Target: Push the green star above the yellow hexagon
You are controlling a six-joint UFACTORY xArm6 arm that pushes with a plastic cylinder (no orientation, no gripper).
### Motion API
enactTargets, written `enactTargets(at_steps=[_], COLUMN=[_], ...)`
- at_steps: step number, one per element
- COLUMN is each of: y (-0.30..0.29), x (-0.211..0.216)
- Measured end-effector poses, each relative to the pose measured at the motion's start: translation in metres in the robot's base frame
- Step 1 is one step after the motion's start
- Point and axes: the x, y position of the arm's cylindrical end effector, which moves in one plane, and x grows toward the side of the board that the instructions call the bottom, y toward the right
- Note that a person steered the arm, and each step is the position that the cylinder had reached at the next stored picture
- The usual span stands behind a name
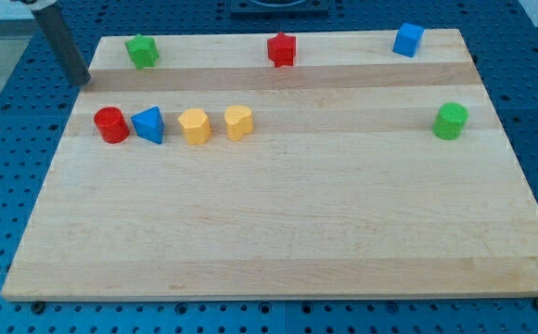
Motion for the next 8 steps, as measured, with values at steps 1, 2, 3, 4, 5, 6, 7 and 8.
enactTargets(at_steps=[1, 2, 3, 4, 5, 6, 7, 8], y=[0.001, 0.027, 0.055, 0.071, 0.071, 0.071, 0.079, 0.095], x=[-0.052, -0.081, -0.082, -0.078, -0.063, -0.038, -0.023, -0.016])
